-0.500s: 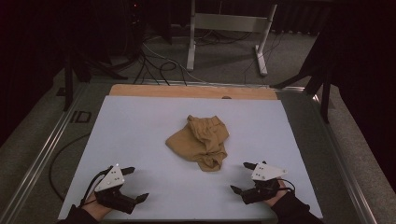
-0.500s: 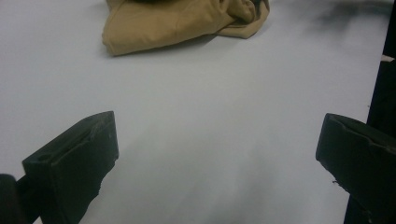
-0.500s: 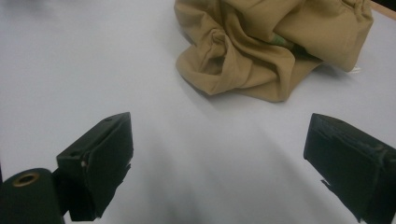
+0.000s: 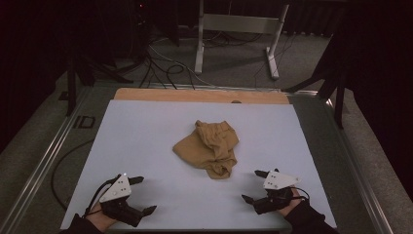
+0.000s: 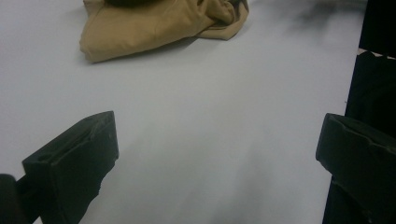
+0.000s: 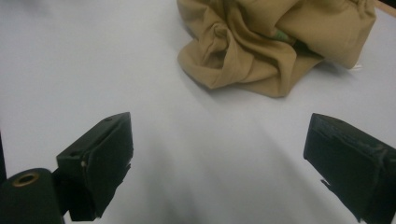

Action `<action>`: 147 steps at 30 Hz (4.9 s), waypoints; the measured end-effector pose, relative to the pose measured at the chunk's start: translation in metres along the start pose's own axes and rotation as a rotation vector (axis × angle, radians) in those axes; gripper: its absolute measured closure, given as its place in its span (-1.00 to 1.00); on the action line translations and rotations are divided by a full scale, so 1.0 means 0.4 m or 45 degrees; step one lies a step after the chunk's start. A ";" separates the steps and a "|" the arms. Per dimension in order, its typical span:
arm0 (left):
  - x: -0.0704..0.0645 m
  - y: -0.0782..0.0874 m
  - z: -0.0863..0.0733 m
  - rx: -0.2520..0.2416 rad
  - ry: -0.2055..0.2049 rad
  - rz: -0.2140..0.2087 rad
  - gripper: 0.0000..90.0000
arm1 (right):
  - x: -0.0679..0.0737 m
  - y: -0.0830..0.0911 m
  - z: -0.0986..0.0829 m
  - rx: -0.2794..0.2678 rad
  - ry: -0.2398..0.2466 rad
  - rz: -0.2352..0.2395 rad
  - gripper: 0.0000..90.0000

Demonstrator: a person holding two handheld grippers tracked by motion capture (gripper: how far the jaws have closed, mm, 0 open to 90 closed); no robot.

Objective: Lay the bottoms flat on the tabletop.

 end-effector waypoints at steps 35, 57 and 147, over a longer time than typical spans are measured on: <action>-0.051 -0.016 0.105 0.028 -0.099 -0.220 -0.99 | 0.010 0.094 0.110 -0.056 -0.001 0.063 -0.79; 0.014 0.004 0.222 -0.016 -0.127 -0.206 -0.99 | -0.079 0.132 0.258 -0.196 -0.009 -0.057 -0.80; 0.355 -0.362 0.193 0.287 0.244 0.021 0.92 | -0.147 -0.265 0.075 0.160 -0.176 0.055 0.95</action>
Point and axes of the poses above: each handheld gripper's, and its own axes: y roughly backward along the jaws, z roughly out of its top, x roughly to its left, the point moved 6 cm from there along -y, roughly forward along the jaws, and after that the axes turned 7 degrees about -z, right-handed, at the moved point
